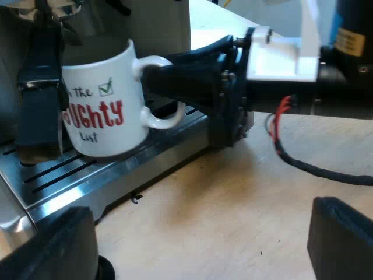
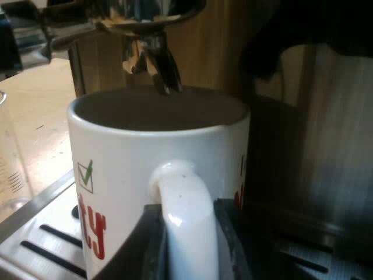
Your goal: Place mug into machine
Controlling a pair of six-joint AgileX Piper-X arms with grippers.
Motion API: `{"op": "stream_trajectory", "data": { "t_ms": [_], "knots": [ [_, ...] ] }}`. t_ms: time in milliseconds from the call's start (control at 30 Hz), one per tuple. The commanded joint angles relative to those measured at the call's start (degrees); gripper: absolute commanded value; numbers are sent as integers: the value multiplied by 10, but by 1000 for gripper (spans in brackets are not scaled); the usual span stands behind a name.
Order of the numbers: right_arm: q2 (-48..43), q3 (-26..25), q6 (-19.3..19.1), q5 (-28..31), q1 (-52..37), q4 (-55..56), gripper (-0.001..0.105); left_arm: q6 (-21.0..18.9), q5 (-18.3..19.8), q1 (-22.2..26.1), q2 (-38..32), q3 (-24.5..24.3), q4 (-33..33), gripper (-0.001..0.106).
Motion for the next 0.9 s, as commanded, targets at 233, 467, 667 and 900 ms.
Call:
{"op": "stream_trajectory", "data": {
  "t_ms": [233,467,667,900],
  "knots": [
    [20,-34,-3,-12,1,2,0,-3,16,0,-1,-2,-10,85],
    [36,-58,10,-44,1,57,0,-3,16,0,-1,-2,-10,85],
    [43,-68,14,-2,1,59,0,-3,16,0,-1,-2,-10,85],
    [43,-68,14,18,5,62,0,-3,16,0,-1,-2,-10,85]
  ]
}}
